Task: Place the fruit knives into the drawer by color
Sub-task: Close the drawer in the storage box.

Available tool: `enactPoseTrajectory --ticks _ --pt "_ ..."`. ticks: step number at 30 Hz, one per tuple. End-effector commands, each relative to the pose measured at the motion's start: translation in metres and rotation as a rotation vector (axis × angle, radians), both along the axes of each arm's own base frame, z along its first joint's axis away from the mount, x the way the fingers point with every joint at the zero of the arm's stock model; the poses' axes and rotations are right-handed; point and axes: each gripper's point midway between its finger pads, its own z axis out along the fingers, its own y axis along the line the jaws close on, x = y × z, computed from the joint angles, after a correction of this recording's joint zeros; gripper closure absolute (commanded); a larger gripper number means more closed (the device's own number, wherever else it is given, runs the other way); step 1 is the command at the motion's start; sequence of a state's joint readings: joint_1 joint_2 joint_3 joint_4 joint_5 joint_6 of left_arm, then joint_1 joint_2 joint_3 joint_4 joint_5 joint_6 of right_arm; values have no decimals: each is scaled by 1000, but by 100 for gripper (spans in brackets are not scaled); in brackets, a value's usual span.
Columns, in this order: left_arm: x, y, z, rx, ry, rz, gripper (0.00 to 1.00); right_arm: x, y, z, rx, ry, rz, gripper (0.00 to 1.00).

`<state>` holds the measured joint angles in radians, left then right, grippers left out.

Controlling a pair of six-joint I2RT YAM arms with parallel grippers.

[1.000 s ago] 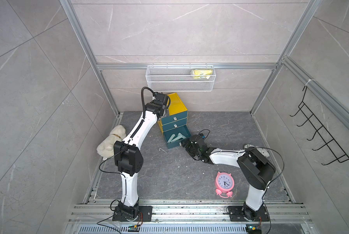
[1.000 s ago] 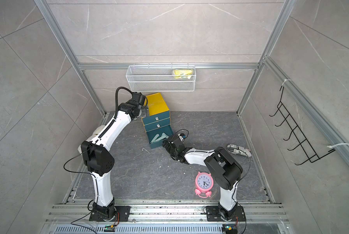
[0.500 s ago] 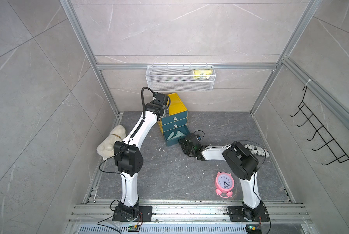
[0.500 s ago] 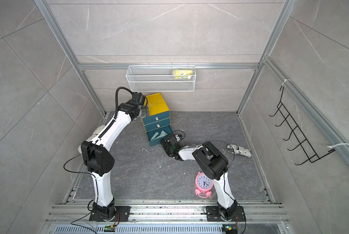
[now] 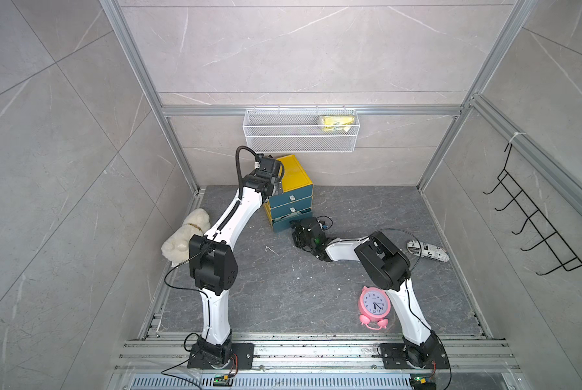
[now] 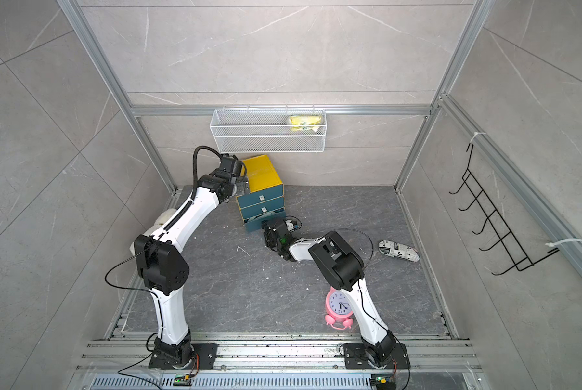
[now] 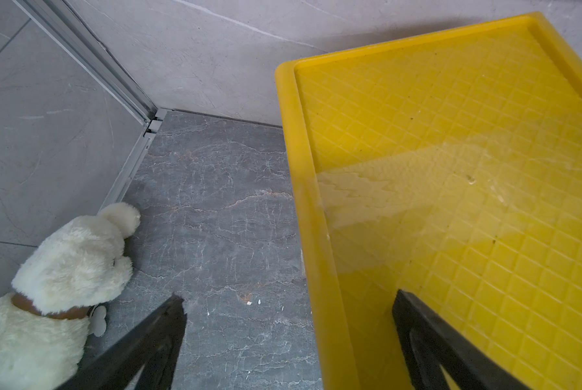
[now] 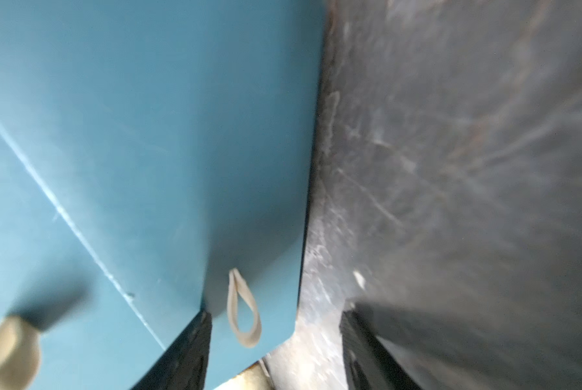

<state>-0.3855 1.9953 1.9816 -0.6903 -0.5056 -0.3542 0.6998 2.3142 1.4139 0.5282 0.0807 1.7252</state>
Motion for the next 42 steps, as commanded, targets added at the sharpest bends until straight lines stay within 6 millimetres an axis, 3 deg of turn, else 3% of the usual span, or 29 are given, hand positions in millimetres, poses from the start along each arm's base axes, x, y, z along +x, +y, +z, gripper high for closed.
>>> enactPoseTrajectory --ticks 1,14,25,30,34,39,42 --pt "-22 8 -39 69 163 -32 1 7 -5 -19 28 37 -62 36" --pt "-25 8 -45 60 171 -30 1 16 5 -23 51 44 -66 36" --pt "-15 5 -16 39 118 -27 1 -1 -6 -4 56 7 -59 34" --pt "-9 6 6 34 90 -27 1 -26 -17 13 69 -21 -39 33" --pt "-13 8 47 -3 -2 -25 1 -53 -34 38 44 -86 11 33" --pt "-40 -7 102 -200 -167 -108 1 -96 -57 82 -161 -208 138 30" --pt "-67 -7 119 -300 -261 -142 1 -113 -72 114 -289 -298 207 29"
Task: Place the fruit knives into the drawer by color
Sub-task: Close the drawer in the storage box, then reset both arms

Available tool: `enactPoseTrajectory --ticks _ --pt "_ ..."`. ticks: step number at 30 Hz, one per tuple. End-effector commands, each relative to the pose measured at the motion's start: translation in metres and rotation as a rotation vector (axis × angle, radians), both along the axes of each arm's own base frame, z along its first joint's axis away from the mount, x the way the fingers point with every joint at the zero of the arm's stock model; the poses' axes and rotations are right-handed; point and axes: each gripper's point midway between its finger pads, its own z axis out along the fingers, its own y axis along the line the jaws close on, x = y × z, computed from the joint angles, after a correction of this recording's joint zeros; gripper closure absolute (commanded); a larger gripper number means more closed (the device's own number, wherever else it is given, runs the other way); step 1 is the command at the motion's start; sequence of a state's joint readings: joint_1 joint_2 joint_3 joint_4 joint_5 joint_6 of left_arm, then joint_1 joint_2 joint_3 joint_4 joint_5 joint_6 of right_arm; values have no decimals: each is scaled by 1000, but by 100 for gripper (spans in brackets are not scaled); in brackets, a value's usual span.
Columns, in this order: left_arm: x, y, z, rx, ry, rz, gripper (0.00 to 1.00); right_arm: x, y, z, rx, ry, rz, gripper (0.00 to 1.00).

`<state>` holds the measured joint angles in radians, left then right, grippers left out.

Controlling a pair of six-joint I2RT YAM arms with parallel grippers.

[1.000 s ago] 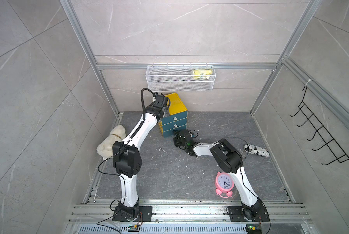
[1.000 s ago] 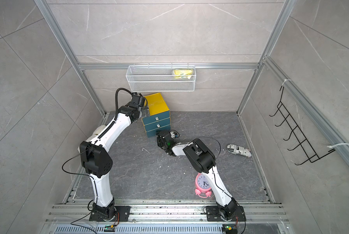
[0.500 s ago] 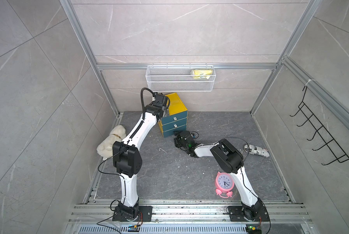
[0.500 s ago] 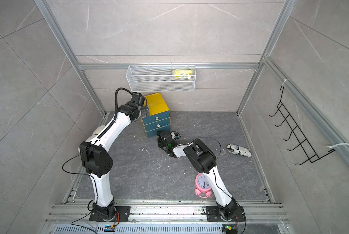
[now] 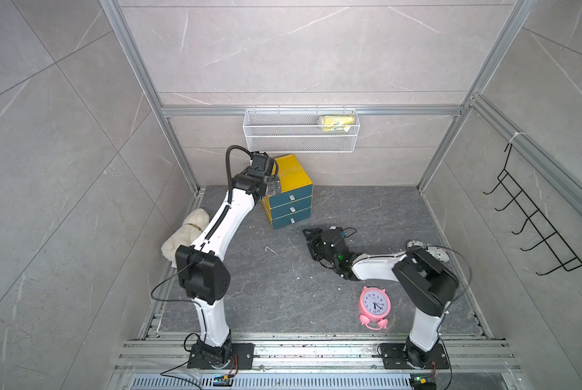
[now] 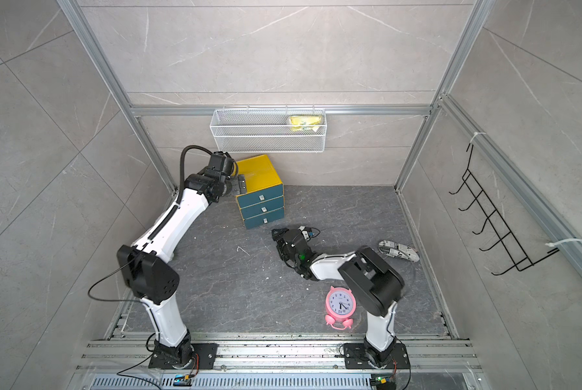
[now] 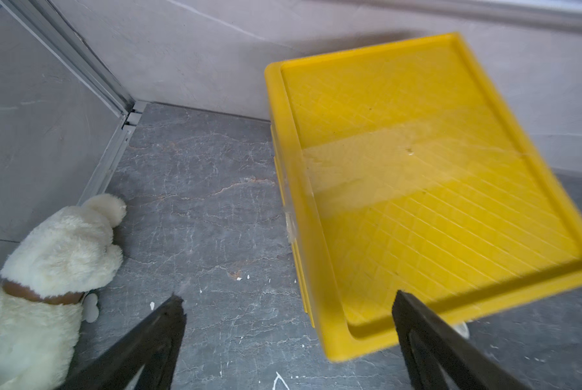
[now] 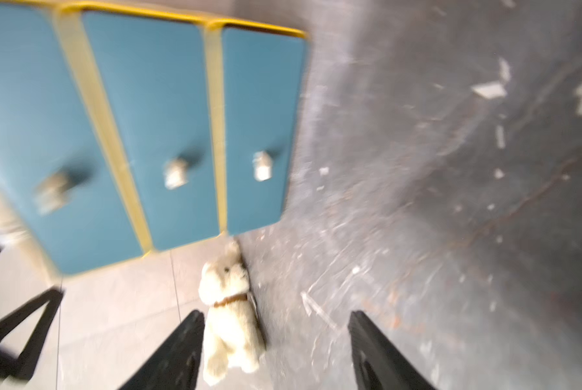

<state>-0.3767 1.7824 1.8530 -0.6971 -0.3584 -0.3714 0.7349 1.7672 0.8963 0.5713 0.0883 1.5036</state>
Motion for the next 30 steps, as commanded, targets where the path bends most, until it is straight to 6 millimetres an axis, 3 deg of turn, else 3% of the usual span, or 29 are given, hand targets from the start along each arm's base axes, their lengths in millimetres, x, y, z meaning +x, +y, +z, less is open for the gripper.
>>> enactPoseTrajectory --ticks 1,6,10,13,15,17,18,19,22,25,28,30 --pt "-33 -3 79 -205 -257 -51 1 -21 -18 33 -216 -131 103 29" --pt "-81 11 84 -284 -370 -71 0 -40 -53 55 -442 -196 182 26" --pt "-104 12 59 -262 -392 -138 0 -51 -67 69 -635 -269 288 25" --pt "-115 20 39 -172 -436 -165 0 -54 -79 76 -736 -306 294 20" --pt "-117 35 28 -94 -469 -121 0 -53 -86 79 -785 -325 282 20" --pt "-112 53 14 40 -471 -71 0 -50 -96 82 -835 -340 249 12" --pt "-106 68 3 108 -445 -26 0 -50 -98 85 -862 -362 248 12" --pt "-98 81 -13 152 -397 2 0 -50 -104 89 -884 -370 230 1" --pt "-80 118 -57 177 -257 74 0 -48 -122 104 -943 -402 150 1" --pt "-70 128 -95 248 -186 48 0 -48 -138 118 -990 -442 84 1" --pt "-70 138 -140 311 -90 33 0 -46 -156 130 -1044 -456 25 1" --pt "-72 140 -160 297 -81 22 0 -44 -170 137 -1067 -467 -27 1"
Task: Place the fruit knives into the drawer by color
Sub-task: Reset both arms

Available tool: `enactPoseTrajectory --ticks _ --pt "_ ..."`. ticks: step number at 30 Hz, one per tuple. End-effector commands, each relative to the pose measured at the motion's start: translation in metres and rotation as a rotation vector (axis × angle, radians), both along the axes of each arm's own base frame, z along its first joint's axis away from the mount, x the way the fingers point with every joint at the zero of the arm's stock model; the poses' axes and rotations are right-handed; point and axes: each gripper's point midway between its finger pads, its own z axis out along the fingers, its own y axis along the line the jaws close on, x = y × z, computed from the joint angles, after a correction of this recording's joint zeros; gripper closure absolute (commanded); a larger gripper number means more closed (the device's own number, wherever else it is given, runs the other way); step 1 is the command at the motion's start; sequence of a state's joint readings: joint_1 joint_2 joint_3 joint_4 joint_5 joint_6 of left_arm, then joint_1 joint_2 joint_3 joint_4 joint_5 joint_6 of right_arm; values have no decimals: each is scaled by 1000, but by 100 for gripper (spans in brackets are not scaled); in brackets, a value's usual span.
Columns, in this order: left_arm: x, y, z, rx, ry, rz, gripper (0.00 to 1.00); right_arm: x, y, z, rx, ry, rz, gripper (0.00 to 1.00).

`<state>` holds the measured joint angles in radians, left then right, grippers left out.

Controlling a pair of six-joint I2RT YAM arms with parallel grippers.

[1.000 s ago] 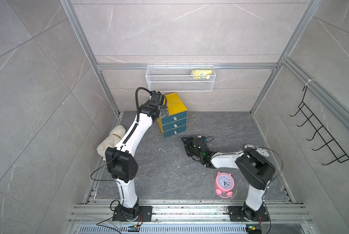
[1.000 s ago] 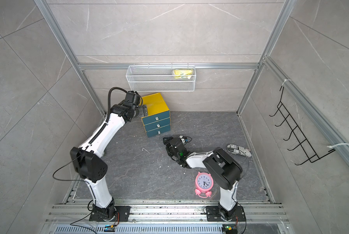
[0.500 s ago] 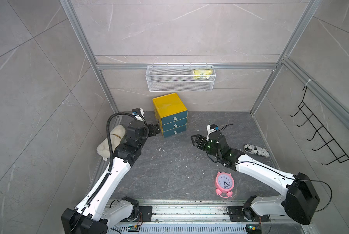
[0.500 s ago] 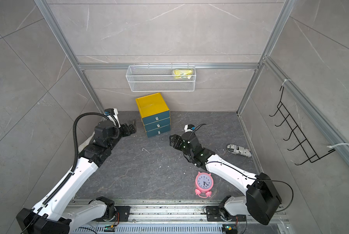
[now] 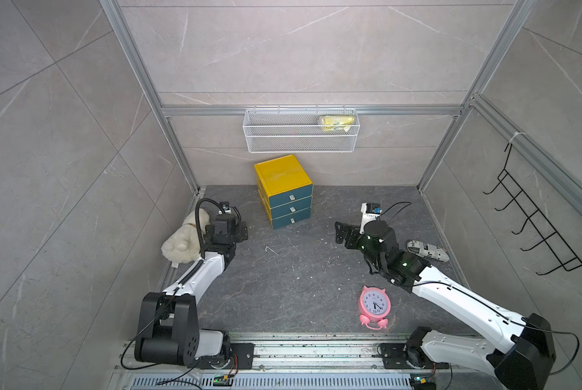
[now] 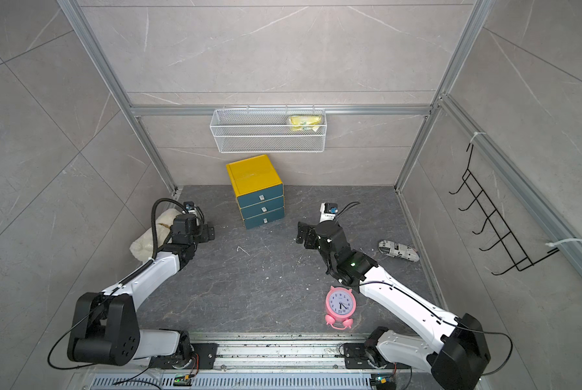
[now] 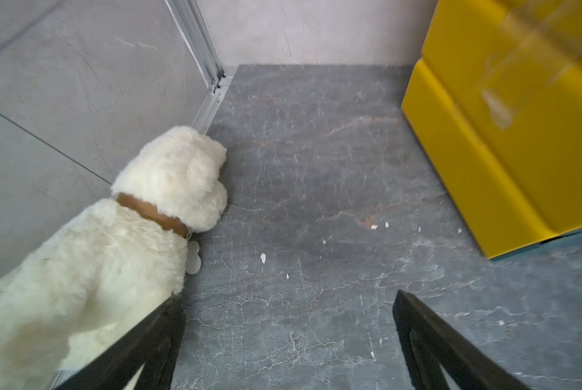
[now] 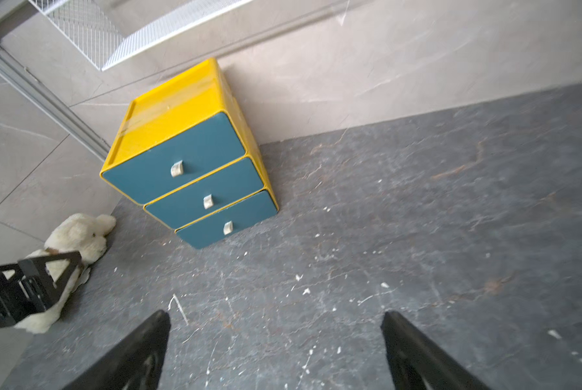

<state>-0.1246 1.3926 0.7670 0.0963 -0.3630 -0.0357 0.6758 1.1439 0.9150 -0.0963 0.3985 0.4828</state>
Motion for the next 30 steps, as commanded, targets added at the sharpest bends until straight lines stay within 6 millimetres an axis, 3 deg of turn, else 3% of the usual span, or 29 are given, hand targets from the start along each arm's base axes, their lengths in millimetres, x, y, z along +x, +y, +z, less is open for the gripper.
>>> enactPoseTrajectory --ticks 1,8,10,15,22,27,30 --pt "5 4 -15 44 -33 -36 0 5 -33 8 -98 -73 -104 1" --pt "5 7 -51 -6 -70 -75 1 22 -68 5 -142 -123 -200 1" --pt "5 18 -54 -71 -63 -51 1 28 -84 4 -138 -147 -241 1" --pt "-11 24 -49 -121 -168 -52 1 41 -127 -5 -122 -185 -341 1" --pt "-18 27 -54 -147 -238 -69 0 57 -187 -40 -381 -130 -504 1" --pt "-19 27 -54 -147 -233 -69 0 56 -200 -104 -519 -30 -523 1" --pt "-19 27 -54 -146 -232 -69 0 51 -198 -104 -511 -49 -494 1"
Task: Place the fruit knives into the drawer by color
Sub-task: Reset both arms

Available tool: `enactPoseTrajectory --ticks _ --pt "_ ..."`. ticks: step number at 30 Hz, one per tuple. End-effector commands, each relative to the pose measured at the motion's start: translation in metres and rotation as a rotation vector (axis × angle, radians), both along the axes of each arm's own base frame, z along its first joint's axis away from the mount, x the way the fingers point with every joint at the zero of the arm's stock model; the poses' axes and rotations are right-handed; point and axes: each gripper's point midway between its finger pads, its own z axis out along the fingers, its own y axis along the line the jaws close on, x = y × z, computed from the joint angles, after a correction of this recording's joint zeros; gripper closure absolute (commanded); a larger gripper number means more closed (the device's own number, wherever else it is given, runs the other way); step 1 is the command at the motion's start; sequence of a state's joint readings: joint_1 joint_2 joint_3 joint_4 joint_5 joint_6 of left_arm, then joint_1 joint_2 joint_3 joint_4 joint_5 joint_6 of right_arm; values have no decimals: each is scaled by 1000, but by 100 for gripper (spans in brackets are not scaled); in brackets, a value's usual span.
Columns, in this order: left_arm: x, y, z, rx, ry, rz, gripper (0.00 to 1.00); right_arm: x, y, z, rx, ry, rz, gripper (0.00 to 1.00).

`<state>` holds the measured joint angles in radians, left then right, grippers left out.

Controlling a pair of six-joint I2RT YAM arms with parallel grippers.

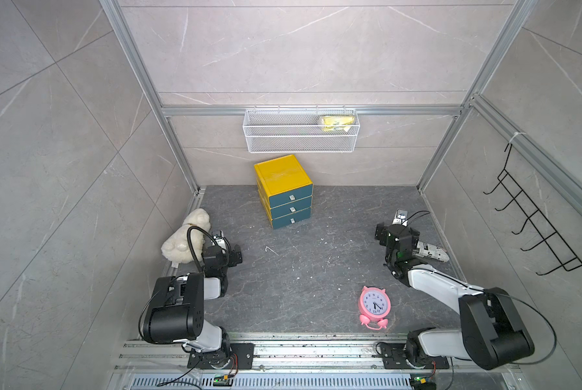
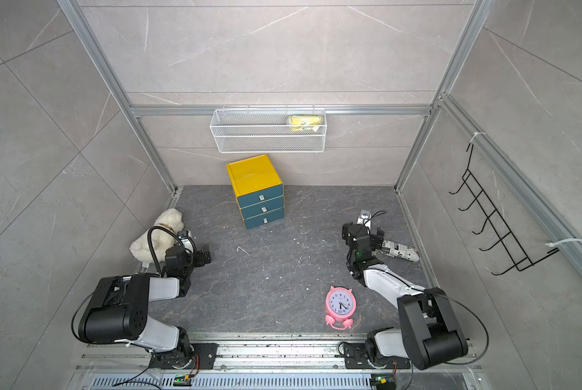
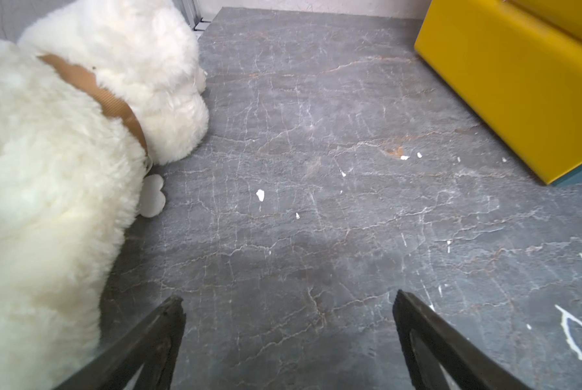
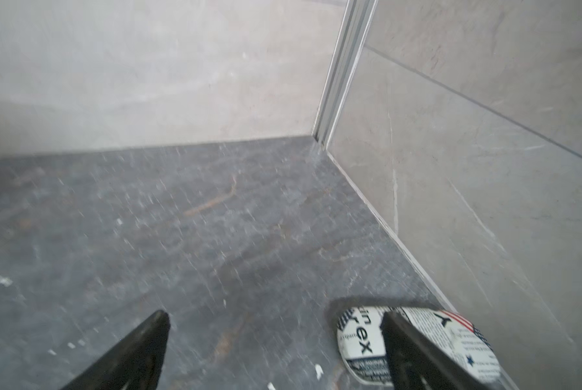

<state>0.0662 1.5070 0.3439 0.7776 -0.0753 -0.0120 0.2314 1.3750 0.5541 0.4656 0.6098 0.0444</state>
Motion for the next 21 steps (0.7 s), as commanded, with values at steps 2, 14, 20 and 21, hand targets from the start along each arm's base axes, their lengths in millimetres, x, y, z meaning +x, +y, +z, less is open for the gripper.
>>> enactPoseTrajectory --ticks 2,14,20,21 --pt "12 1 24 -14 -97 3 0 1 -1 14 -12 -67 36 1" --pt "12 1 24 -12 -97 3 0 -18 -9 -22 -18 -20 -14 1" --pt "12 1 25 -13 -99 4 0 0 14 -39 51 -17 134 1" --pt "12 1 24 -13 -97 4 0 3 15 -37 52 -30 140 1"
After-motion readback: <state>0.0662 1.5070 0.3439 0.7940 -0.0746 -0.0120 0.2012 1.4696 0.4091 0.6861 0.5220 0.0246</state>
